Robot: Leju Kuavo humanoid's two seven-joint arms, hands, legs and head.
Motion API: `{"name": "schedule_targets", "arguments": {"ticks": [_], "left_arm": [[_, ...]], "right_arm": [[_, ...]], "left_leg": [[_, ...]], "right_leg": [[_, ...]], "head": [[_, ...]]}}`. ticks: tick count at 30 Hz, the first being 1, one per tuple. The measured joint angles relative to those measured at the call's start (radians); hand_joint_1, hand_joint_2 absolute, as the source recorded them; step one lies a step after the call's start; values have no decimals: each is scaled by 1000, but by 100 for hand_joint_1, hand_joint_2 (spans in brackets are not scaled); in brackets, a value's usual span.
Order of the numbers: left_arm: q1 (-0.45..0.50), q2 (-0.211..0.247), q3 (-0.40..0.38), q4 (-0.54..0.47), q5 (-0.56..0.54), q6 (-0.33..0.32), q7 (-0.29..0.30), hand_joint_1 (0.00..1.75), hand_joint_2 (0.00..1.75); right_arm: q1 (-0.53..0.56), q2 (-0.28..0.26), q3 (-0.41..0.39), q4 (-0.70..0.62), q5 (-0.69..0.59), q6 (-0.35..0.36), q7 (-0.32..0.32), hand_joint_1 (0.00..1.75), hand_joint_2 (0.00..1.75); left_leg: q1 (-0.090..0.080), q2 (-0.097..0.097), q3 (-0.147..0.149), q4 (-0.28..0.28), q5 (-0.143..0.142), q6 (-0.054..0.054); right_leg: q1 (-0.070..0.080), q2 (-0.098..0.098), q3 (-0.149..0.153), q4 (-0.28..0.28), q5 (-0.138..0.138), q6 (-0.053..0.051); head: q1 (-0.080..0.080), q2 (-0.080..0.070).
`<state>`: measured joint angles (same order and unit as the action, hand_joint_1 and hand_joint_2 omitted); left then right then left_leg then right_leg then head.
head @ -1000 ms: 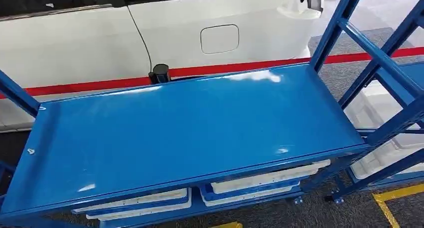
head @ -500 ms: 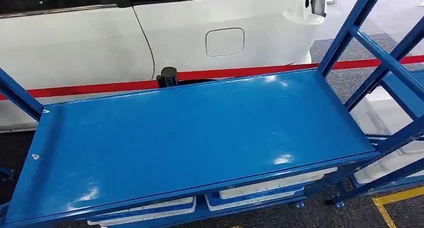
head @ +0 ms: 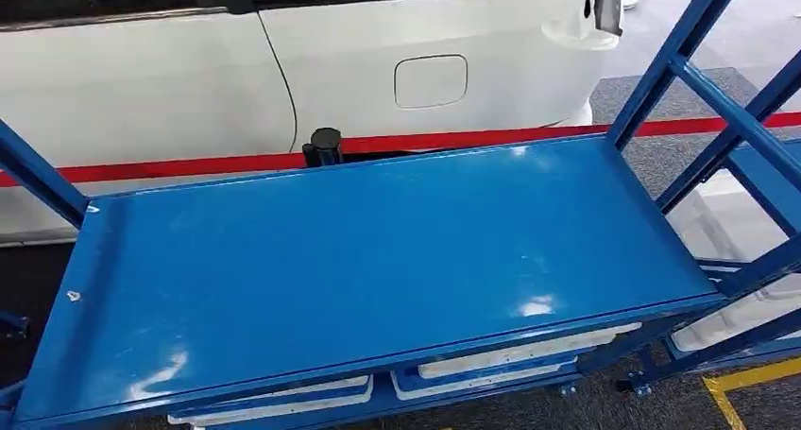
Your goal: Take the parts from the cabinet and place them on the table.
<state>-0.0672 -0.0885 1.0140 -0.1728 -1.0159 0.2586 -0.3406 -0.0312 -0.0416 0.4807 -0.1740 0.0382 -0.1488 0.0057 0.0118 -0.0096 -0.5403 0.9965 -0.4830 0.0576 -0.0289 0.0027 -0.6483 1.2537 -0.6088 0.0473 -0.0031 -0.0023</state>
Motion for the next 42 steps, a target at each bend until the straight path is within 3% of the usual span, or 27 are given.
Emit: {"name": "schedule_targets", "arguments": {"ticks": [1, 2, 3, 5, 6, 7, 8, 10, 11, 12, 13, 15, 16, 17, 18, 20, 21, 22, 23, 24, 28, 29, 40, 41, 42], "left_arm": [[1, 0, 0, 0, 0, 0, 2, 0, 0], [2, 0, 0, 0, 2, 1, 3, 0, 0], [2, 0, 0, 0, 2, 1, 3, 0, 0], [2, -1, 0, 0, 2, 1, 3, 0, 0], [2, 0, 0, 0, 2, 1, 0, 0, 0], [2, 2, 0, 0, 2, 1, -2, 0, 0], [2, 2, 0, 0, 2, 2, -5, 0, 0], [2, 2, 0, 0, 2, 3, -6, 0, 0], [2, 3, 0, 0, 2, 3, -6, 0, 0], [2, 3, 0, 0, 1, 3, -6, 0, 0], [1, 2, 0, 0, 2, 3, -6, 0, 0], [0, 3, 0, 0, 2, 3, -6, 0, 0], [2, 3, 0, 0, 3, 3, -6, 0, 0], [3, 3, 0, 0, 3, 3, -6, 0, 0], [4, 2, 0, 0, 3, 3, -6, 0, 0], [4, 3, 0, 0, 3, 3, -6, 0, 0], [3, 3, 0, 0, 3, 3, -6, 0, 0], [1, 6, 0, 0, 4, 4, -6, 0, 0], [-1, 4, 0, 0, 6, 5, -8, 0, 0], [0, 2, 0, 0, 10, 6, -8, 0, 0], [2, 4, 2, 0, 14, 6, -1, 0, 0], [1, 4, 2, 0, 14, 6, -1, 0, 175], [1, 3, 2, 0, 14, 5, 0, 0, 175], [1, 3, 2, 0, 14, 5, 0, 0, 175], [1, 3, 2, 0, 14, 3, 1, 0, 175]], "right_arm": [[1, 0, 0, 0, 2, 1, 1, 0, 0], [2, 0, 1, 0, 2, 2, 3, 0, 0], [3, -1, 1, 0, 3, 2, 6, 0, 0], [4, -4, 1, 0, 3, 2, 8, 0, 0], [4, -2, 1, 0, 3, 2, 8, 0, 0], [4, 1, 1, 0, 3, 3, 8, 0, 0], [0, 1, 1, 0, 2, 4, 7, 0, 0], [-2, 1, 1, 0, 2, 6, 7, 0, 0], [-1, 2, 1, 0, 1, 6, 7, 0, 0], [0, 2, 1, 0, 1, 6, 7, 0, 0], [1, 2, 1, 0, 1, 6, 7, 0, 0], [2, 3, 1, 0, 2, 6, 7, 0, 0], [4, 3, 1, 0, 2, 6, 7, 0, 0], [4, 3, 1, 0, 2, 6, 7, 0, 0], [4, 3, 1, 0, 2, 6, 7, 0, 0], [3, 3, 1, 0, 2, 6, 6, 0, 0], [2, 4, 2, 0, 2, 6, 4, 0, 0], [2, 8, 2, 0, 1, 6, -1, 0, 0], [2, 7, 2, 0, -1, 6, -7, 0, 0], [2, 6, 1, 0, -3, 6, -8, 0, 0], [3, 8, 1, 0, -13, 12, -10, 0, 0], [3, 8, 1, 0, -17, 12, -10, 0, 0], [4, 8, 0, 0, -23, 1, -14, 0, 0], [4, 8, 0, 0, -23, 0, -14, 0, 175], [4, 8, 0, 0, -26, 0, -16, 0, 175]], "left_leg": [[0, -3, 0, 0, -1, -1], [0, -8, 1, 1, -1, -3], [3, -15, 3, 1, -2, -7], [12, -29, 8, 5, -7, -24], [13, -33, 6, 11, -11, -35], [5, -38, 5, 15, -17, -45], [5, -39, 4, 11, -17, -51], [10, -44, 6, 4, -10, -63], [15, -45, 6, 9, -16, -67], [15, -24, -2, 31, -31, -68], [14, -7, -26, 81, -64, -70], [14, 2, -112, 248, -144, -74], [14, 2, -149, 312, -162, -73], [14, 3, -163, 329, -153, -70], [14, 3, -154, 302, -123, -66], [9, 10, -83, 156, -32, -52], [1, 32, -38, 68, 4, -36], [-7, 44, -22, 33, -9, -31], [-7, 43, -26, 30, -3, -37], [-5, 40, -25, 25, 4, -62], [-15, 36, -22, 25, -1, -50], [-18, 36, -22, 26, -1, -48], [-22, 36, -23, 27, -4, -39], [-22, 36, -23, 27, -4, -38], [-21, 36, -23, 27, -4, -38]], "right_leg": [[0, 0, -27, 48, -8, 3], [-2, 0, -33, 54, -2, 10], [-5, 0, -15, 10, 23, 21], [-12, 3, 71, -170, 99, 46], [-19, 19, 99, -235, 112, 51], [-9, 21, 97, -235, 111, 37], [-9, 16, 103, -229, 110, 19], [-3, 12, 99, -227, 112, 2], [-9, 6, 100, -230, 116, -9], [-10, 2, 102, -231, 115, -16], [-7, -3, 102, -231, 115, -25], [2, -14, 101, -230, 113, -33], [6, -21, 101, -230, 111, -36], [9, -26, 102, -230, 110, -38], [11, -29, 105, -230, 109, -39], [14, -37, 112, -230, 106, -42], [16, -39, 115, -231, 104, -40], [24, -40, 114, -228, 101, -35], [26, -43, 111, -229, 99, -31], [31, -46, 103, -225, 91, -40], [26, -50, 109, -230, 95, -31], [25, -50, 110, -231, 95, -31], [22, -50, 113, -235, 99, -25], [22, -50, 113, -235, 99, -25], [22, -50, 112, -235, 98, -24]], "head": [[0, 0], [2, 0], [0, 0], [1, 0], [7, 0], [13, 0], [9, 0], [6, 0], [5, 0], [4, 0], [0, 0], [-2, 0], [-2, 0], [-2, 0], [-2, 0], [-2, 0], [-2, 0], [-1, 0], [0, 0], [0, 0], [-1, 0], [-1, 0], [-1, 0], [-1, 0], [-1, 0]]}}
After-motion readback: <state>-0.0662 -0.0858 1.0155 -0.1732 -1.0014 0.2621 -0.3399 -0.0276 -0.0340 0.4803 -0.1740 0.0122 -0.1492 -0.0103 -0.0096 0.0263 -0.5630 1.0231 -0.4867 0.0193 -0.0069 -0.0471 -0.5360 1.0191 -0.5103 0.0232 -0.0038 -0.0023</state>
